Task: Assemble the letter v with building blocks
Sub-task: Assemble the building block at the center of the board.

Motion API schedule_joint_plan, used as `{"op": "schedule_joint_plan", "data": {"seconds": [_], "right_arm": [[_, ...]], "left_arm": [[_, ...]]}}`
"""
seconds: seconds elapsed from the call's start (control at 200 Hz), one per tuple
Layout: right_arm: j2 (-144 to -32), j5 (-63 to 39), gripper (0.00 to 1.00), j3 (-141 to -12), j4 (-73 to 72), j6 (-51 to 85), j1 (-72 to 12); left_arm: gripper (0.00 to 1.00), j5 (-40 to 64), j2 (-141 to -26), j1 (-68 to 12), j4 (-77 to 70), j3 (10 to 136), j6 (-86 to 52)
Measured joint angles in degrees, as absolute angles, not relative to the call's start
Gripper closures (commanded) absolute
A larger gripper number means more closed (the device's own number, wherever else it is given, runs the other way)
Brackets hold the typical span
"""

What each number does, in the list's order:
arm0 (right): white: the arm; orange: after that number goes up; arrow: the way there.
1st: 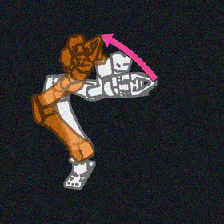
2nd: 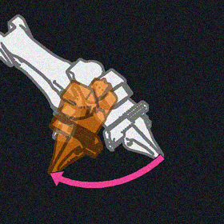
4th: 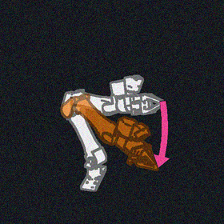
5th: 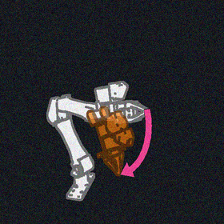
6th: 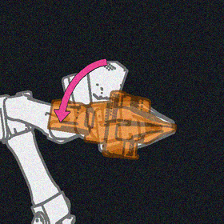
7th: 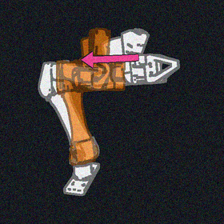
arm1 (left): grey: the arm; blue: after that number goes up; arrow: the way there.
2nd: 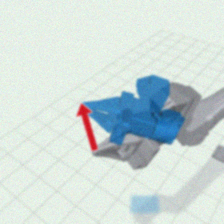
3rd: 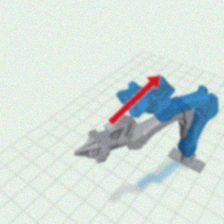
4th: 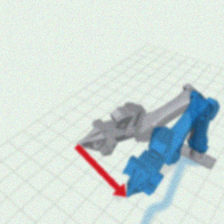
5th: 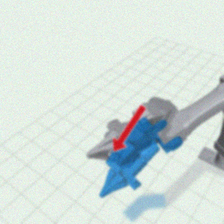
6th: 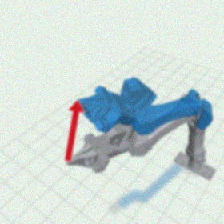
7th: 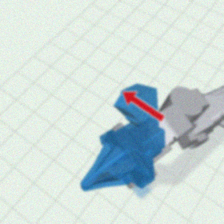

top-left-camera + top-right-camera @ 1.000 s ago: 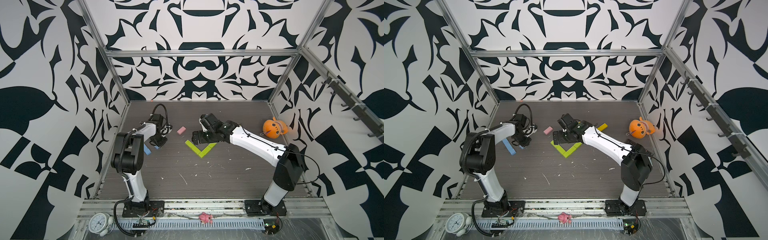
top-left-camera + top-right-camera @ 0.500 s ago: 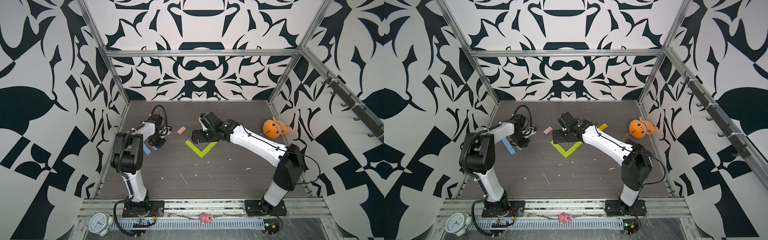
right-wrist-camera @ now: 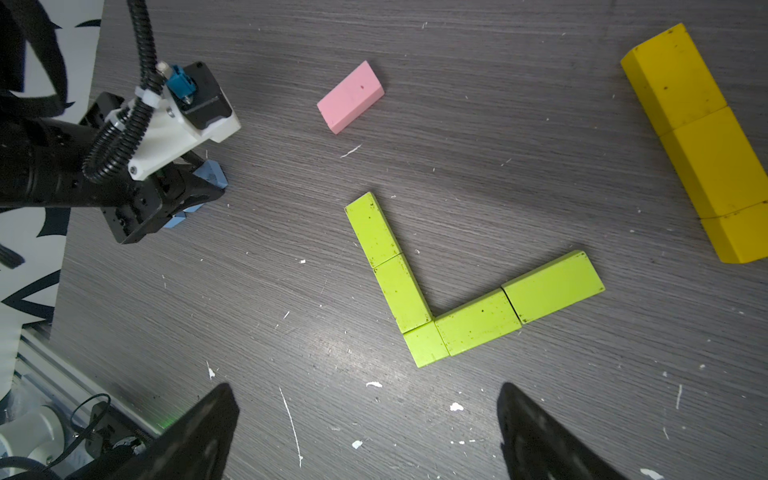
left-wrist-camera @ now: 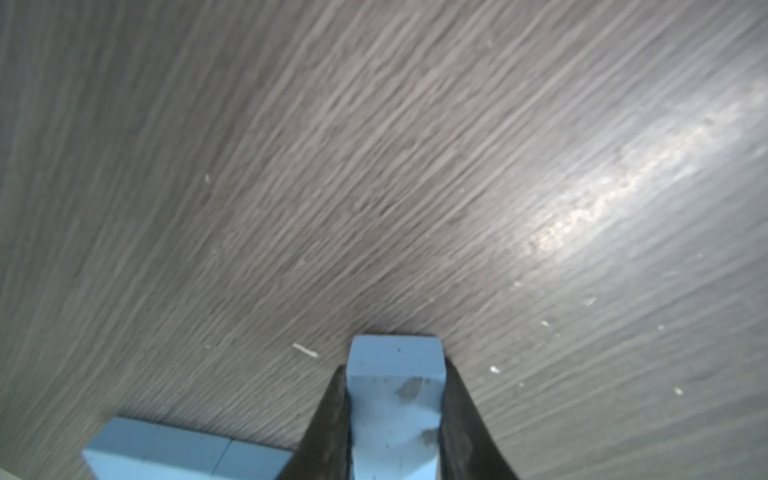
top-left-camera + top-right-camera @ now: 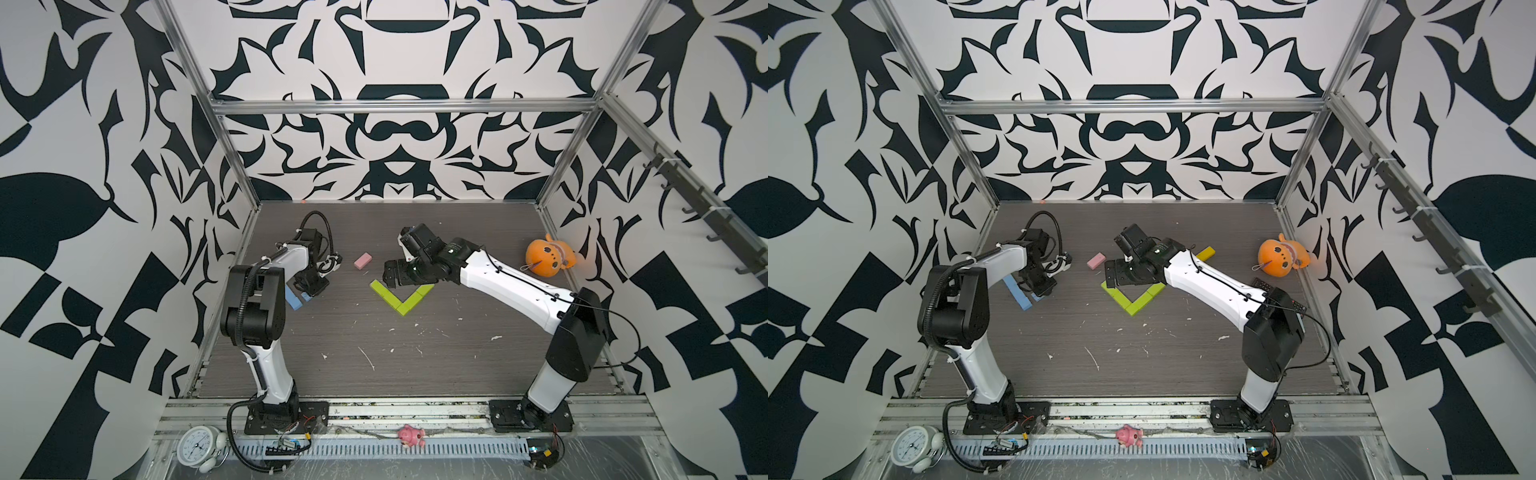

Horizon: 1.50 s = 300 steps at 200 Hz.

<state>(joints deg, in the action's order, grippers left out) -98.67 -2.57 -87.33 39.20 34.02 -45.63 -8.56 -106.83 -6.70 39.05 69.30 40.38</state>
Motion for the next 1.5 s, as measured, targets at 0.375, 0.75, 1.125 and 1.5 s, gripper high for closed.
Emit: {"op": "schedule_joint_plan", "data": {"seconds": [0.375,0.75,1.125,1.5], "right_arm": [[-98.7,-2.4,0.01,-87.6,39.2,34.4,-46.0],[-98.7,-2.3,0.01,-87.6,39.2,34.6,-46.3],[-98.7,-1.9,0.01,-87.6,39.2,34.6,-46.4],[-98.7,-1.7,0.01,-87.6,39.2,34.8,-46.4]], "left_arm": [[0.87,-8.6,-106.3,-6.6,38.8,68.7,41.7],[0.85,-8.3,-104.2,-6.4,38.8,66.0,43.2],[0.85,-9.1,-104.4,-6.4,39.0,66.2,43.4],[0.84,-9.5,-105.1,-6.4,39.2,67.2,42.9]]}}
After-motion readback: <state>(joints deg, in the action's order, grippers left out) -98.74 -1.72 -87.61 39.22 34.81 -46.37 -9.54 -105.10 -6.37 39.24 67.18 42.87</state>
